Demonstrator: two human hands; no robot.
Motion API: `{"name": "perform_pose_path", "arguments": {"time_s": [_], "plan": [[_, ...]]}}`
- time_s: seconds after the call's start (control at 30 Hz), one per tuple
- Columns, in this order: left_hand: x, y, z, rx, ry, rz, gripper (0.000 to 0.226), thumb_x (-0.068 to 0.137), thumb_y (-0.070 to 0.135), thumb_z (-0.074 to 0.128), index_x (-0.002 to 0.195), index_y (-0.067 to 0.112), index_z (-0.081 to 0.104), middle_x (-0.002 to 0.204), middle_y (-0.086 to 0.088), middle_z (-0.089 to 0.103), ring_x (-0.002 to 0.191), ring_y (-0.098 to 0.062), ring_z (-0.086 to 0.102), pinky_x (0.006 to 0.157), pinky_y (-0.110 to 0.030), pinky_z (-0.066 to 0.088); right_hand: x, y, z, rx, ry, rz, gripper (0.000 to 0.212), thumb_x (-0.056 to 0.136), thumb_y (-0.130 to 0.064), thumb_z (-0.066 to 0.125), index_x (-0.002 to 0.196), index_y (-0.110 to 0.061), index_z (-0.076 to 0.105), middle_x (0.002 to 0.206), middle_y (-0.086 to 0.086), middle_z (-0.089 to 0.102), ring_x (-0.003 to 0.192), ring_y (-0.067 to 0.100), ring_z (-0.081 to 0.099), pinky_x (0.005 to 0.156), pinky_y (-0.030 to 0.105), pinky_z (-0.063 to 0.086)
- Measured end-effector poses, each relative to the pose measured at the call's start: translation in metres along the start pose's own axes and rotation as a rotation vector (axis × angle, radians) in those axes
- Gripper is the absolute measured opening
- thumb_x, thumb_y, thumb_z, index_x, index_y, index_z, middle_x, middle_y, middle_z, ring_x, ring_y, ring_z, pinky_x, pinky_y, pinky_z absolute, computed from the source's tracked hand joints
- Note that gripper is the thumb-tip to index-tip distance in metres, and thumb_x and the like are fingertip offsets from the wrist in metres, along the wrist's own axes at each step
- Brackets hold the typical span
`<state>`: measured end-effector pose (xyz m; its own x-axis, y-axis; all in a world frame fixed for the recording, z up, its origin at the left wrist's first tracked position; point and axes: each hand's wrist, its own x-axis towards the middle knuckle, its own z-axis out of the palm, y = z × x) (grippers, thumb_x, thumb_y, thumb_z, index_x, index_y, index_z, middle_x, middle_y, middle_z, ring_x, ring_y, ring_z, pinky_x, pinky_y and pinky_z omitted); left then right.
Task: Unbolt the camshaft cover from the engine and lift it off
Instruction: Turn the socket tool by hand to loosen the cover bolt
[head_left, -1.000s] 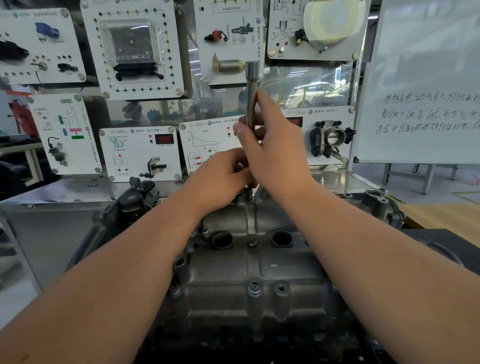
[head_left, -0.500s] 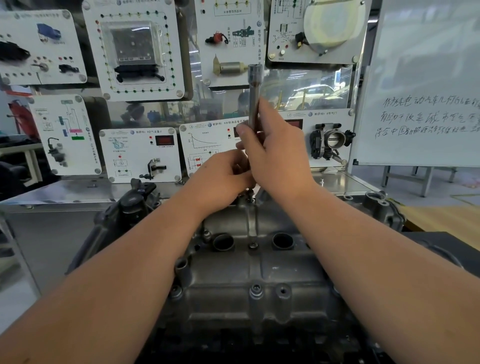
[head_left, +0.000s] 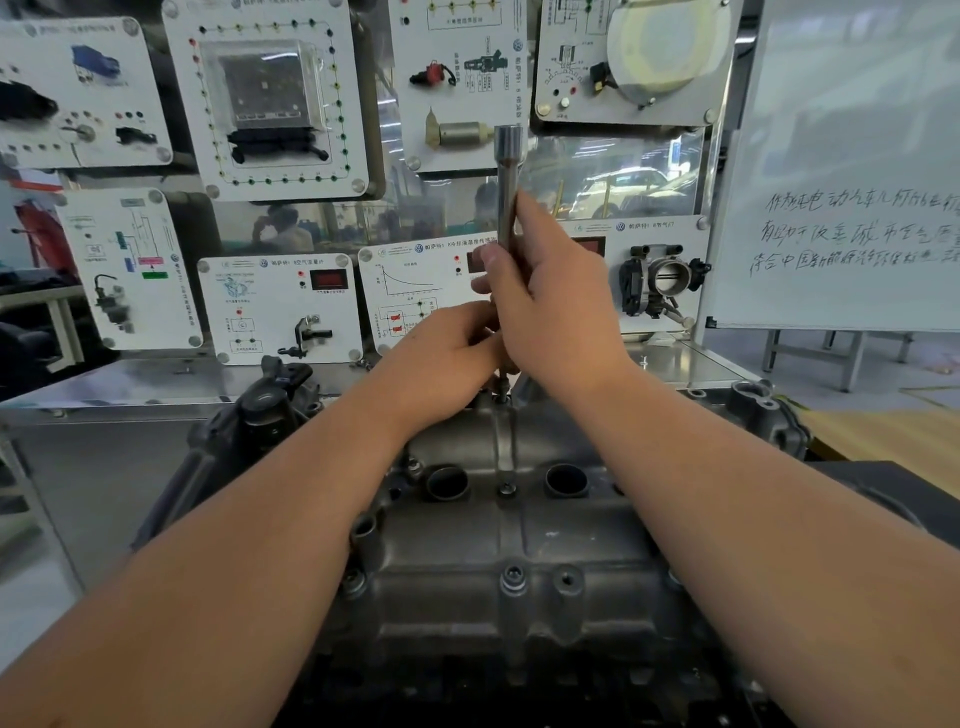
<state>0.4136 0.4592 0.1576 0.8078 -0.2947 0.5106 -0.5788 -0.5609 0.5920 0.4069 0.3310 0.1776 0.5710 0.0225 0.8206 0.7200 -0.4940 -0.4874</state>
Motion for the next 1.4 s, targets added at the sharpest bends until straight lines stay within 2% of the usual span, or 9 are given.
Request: {"name": "perform_pose_path", "arguments": {"time_s": [0.23,0.43,0.6,0.73,0.87,1.0,1.13,1.27,1.4], "plan": [[0.0024,-0.0017,-0.0026,0.043,0.02,-0.009,0.008,0.095,0.024,0.063,0.094,0.022,0.07,0.083,-0.003,0.076,0.083,-0.026,0.073,0.085,-0.056,0.056,-0.0032,-0.0009,-0.0001,0.005,0.028,-0.022,0.055,0.098,-0.023,0.064,0.149,-0.019,0.044,0.111,-0.001,0.072,0.093,0.014,0.068,0.085,0.028,0.054],[0.002,-0.001,-0.0002,0.007,0.022,-0.036,0.016,0.101,0.027,0.058,0.102,0.017,0.07,0.092,-0.002,0.077,0.087,-0.018,0.075,0.086,-0.053,0.058,0.0007,0.0023,0.0004,-0.074,0.009,-0.009,0.018,0.103,-0.017,0.051,0.115,-0.006,0.058,0.09,0.007,0.071,0.087,0.024,0.07,0.077,0.038,0.052],[0.0018,-0.0003,-0.0021,0.038,0.01,-0.02,0.01,0.099,0.024,0.06,0.101,0.027,0.07,0.09,0.0,0.077,0.089,-0.024,0.074,0.085,-0.053,0.057,-0.0028,-0.0021,-0.0007,-0.013,-0.001,0.013,0.051,0.101,-0.021,0.057,0.15,-0.02,0.04,0.099,0.002,0.073,0.086,0.014,0.068,0.077,0.026,0.054],[0.0027,-0.0013,-0.0022,0.029,0.027,-0.029,0.015,0.094,0.022,0.063,0.101,0.009,0.068,0.088,-0.01,0.075,0.086,-0.033,0.072,0.086,-0.057,0.056,-0.0025,-0.001,-0.0014,-0.067,0.01,-0.029,0.033,0.101,-0.021,0.057,0.132,-0.011,0.054,0.09,0.004,0.071,0.081,0.02,0.067,0.076,0.035,0.052],[0.0013,-0.0004,0.0002,-0.005,0.009,-0.045,0.014,0.102,0.026,0.055,0.098,0.025,0.068,0.091,-0.001,0.077,0.086,-0.018,0.074,0.084,-0.047,0.059,0.0006,0.0003,0.0007,-0.055,-0.066,0.034,0.041,0.106,-0.021,0.044,0.146,-0.009,0.043,0.103,0.007,0.072,0.092,0.021,0.071,0.079,0.04,0.056],[0.0003,0.0007,-0.003,0.041,-0.002,-0.025,0.014,0.101,0.025,0.057,0.097,0.021,0.07,0.087,-0.003,0.077,0.086,-0.029,0.073,0.082,-0.055,0.057,-0.0011,0.0,-0.0004,-0.02,-0.028,0.036,0.054,0.104,-0.025,0.052,0.154,-0.018,0.034,0.111,0.004,0.072,0.097,0.016,0.068,0.086,0.03,0.053],[-0.0019,0.0051,-0.0039,0.039,0.012,-0.04,0.037,0.088,0.038,0.062,0.105,0.005,0.066,0.091,-0.011,0.075,0.086,-0.035,0.072,0.085,-0.057,0.056,-0.0025,0.0003,-0.0011,-0.015,0.033,-0.003,0.045,0.101,-0.021,0.058,0.145,-0.015,0.048,0.116,0.004,0.071,0.101,0.017,0.068,0.09,0.031,0.052],[-0.0017,0.0025,-0.0007,0.008,0.007,-0.029,0.014,0.1,0.031,0.058,0.097,0.024,0.069,0.09,-0.003,0.076,0.088,-0.024,0.073,0.087,-0.054,0.056,0.0,0.0036,0.0011,-0.011,-0.016,0.019,0.029,0.104,-0.016,0.046,0.132,-0.01,0.051,0.101,0.006,0.071,0.091,0.023,0.07,0.08,0.042,0.056],[-0.002,0.0033,-0.0019,0.047,0.004,-0.003,0.013,0.099,0.032,0.057,0.095,0.028,0.068,0.085,-0.004,0.075,0.083,-0.028,0.072,0.082,-0.056,0.056,-0.0022,0.0015,0.0008,0.012,0.009,0.023,0.056,0.102,-0.023,0.055,0.154,-0.018,0.034,0.106,0.004,0.073,0.091,0.016,0.069,0.083,0.031,0.054]]}}
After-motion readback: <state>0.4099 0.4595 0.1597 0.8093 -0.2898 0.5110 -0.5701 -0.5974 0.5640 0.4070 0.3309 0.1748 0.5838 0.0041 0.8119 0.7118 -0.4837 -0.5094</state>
